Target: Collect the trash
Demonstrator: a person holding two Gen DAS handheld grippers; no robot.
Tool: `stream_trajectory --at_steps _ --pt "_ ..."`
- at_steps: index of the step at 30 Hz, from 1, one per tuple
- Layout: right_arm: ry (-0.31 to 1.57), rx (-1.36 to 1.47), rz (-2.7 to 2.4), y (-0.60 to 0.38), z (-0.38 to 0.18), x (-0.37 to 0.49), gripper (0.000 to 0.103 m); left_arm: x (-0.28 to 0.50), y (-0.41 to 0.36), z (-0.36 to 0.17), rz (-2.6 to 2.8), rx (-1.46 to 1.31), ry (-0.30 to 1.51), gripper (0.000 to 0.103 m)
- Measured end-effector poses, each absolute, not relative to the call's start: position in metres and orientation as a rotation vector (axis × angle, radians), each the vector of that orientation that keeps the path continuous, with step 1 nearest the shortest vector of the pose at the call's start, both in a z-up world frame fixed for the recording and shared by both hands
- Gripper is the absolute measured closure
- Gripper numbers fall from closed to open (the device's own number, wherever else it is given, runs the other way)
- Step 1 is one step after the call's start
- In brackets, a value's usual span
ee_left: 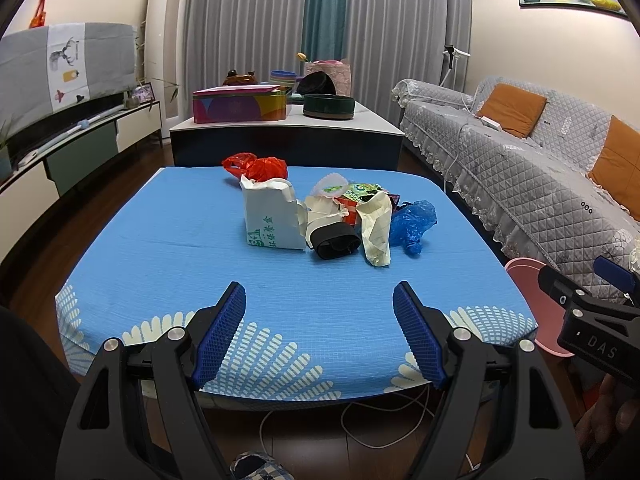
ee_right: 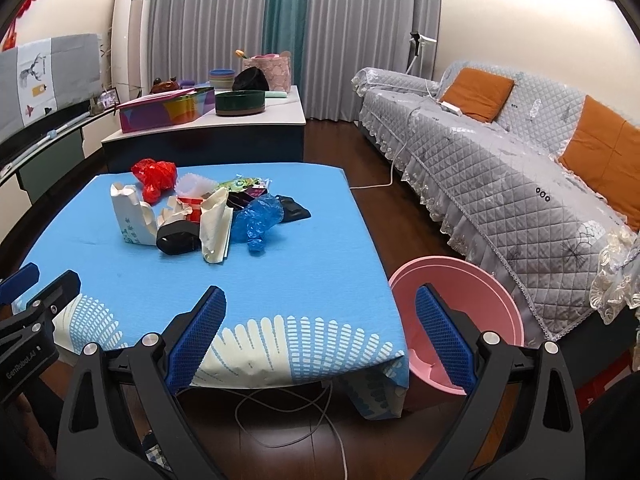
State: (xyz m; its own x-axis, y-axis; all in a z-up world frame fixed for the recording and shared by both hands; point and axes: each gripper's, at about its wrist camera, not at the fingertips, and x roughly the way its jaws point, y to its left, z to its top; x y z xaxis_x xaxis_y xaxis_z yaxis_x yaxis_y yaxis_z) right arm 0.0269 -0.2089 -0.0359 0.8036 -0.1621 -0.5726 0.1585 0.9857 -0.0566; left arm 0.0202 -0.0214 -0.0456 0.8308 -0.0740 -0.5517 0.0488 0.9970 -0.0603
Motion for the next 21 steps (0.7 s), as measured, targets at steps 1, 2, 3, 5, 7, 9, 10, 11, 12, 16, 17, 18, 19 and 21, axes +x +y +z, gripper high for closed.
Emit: stream_trajectory --at_steps 1,2,3,5,7,9,10,11,12,16,17,18,19,21 --pt "0.617 -0.001 -0.17 -0.209 -0.036 0.027 0.009 0.02 -0.021 -0.046 -0.065 -0.044 0.586 0.029" --pt "0.622 0.003 -0.168 -0.21 -0.037 0.027 0.009 0.02 -0.021 -0.045 -0.065 -0.046 0.587 0.029" --pt "0.63 0.008 -0.164 -0.211 -0.038 0.028 0.009 0.02 -0.021 -0.045 -0.065 -0.047 0.587 0.029" --pt "0.637 0.012 -0.163 -0.211 -0.039 0.028 0.009 0.02 -0.021 -0.045 -0.065 -0.047 0.587 0.029" --pt "0.639 0.013 -0.16 -0.211 -0.039 0.028 0.009 0.02 -0.021 -0.045 -0.066 -0.046 0.587 0.029" --pt "0.64 0.014 -0.161 -0.211 -0.039 0.029 0.009 0.02 -0.021 -0.045 -0.066 -0.046 0.587 0.029" --pt "0.641 0.013 -0.16 -0.211 -0.039 0.029 0.009 0.02 -0.021 -0.046 -0.067 -0.046 0.586 0.029" --pt "0.643 0.011 -0.158 -0.211 -0.039 0.029 0.009 0.02 -0.022 -0.045 -0.067 -0.046 0.586 0.029" --pt "0.642 0.011 -0.155 -0.211 -0.039 0.029 0.009 0.02 -0.022 -0.045 -0.067 -0.046 0.586 0.029" --pt "0.642 0.008 -0.143 -0.21 -0.037 0.029 0.009 0.021 -0.023 -0.042 -0.07 -0.047 0.583 0.029" --pt "0.644 0.012 -0.137 -0.21 -0.036 0.029 0.009 0.022 -0.022 -0.04 -0.072 -0.051 0.584 0.029" --pt "0.645 0.015 -0.133 -0.21 -0.034 0.03 0.009 0.023 -0.022 -0.038 -0.073 -0.054 0.584 0.029" --pt "0.644 0.019 -0.127 -0.21 -0.031 0.03 0.009 0.024 -0.021 -0.035 -0.074 -0.058 0.583 0.029" --pt "0.632 0.012 -0.121 -0.208 -0.022 0.031 0.009 0.026 -0.02 -0.027 -0.078 -0.062 0.575 0.029"
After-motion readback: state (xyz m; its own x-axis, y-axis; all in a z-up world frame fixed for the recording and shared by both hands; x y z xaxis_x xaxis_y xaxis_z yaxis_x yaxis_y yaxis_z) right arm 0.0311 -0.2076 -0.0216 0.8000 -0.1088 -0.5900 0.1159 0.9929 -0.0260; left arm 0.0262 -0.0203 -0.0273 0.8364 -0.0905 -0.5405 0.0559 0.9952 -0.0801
